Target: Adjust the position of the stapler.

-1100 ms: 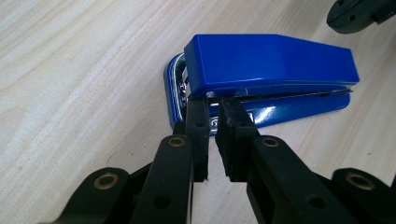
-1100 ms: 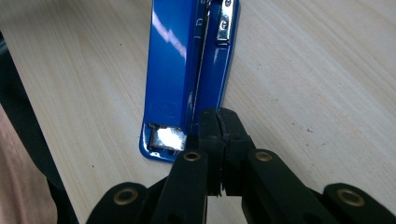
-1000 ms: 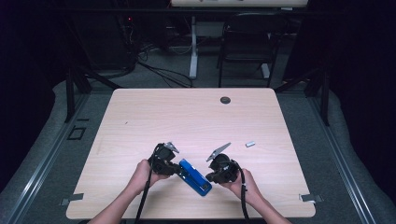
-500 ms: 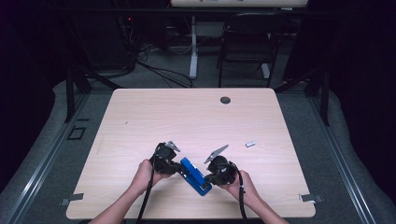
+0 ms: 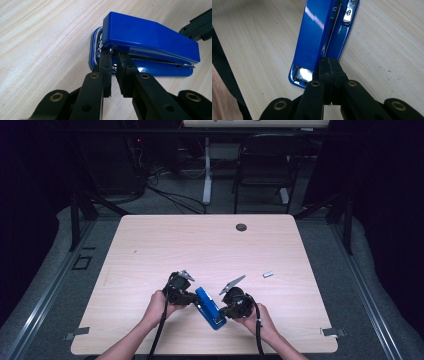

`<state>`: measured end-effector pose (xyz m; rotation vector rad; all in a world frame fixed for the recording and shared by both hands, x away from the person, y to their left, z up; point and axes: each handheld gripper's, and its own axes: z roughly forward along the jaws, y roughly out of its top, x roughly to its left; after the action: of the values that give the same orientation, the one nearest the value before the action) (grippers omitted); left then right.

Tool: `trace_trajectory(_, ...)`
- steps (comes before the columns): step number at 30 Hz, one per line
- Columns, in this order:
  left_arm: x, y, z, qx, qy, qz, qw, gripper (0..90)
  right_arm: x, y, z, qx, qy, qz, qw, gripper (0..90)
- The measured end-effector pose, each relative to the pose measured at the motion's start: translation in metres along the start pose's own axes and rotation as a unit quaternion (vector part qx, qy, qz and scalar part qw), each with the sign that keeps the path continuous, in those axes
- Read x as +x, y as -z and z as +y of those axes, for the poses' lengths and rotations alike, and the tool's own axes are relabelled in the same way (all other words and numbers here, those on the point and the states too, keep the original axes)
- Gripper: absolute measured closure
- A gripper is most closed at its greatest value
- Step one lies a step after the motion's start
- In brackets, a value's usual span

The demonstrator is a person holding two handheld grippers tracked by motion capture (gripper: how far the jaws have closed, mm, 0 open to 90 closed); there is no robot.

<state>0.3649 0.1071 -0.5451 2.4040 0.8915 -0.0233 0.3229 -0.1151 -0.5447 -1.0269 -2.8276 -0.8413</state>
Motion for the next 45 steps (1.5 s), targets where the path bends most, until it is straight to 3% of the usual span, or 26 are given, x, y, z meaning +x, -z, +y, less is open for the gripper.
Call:
trace_trajectory(15, -0.002, -0.005, 0.005, -0.008, 0.000, 0.011, 0.9999, 83.1, 0.006, -0.003, 0.000, 0.000, 0.001, 0.006, 1.0000, 90.0)
trace_trajectory(18, -0.001, -0.006, 0.005, -0.009, 0.002, 0.002, 1.0000, 83.2, 0.007, -0.004, 0.000, 0.000, 0.000, 0.006, 1.0000, 90.0)
trace_trajectory(34, 0.002, -0.009, 0.007, -0.020, 0.015, 0.001, 0.9997, 85.6, 0.009, -0.007, -0.001, -0.007, -0.012, 0.019, 0.9997, 90.0)
trace_trajectory(45, -0.003, -0.015, 0.014, -0.026, 0.010, 0.000, 0.9996, 87.0, 0.017, -0.014, -0.001, -0.005, -0.012, 0.032, 0.9994, 90.0)
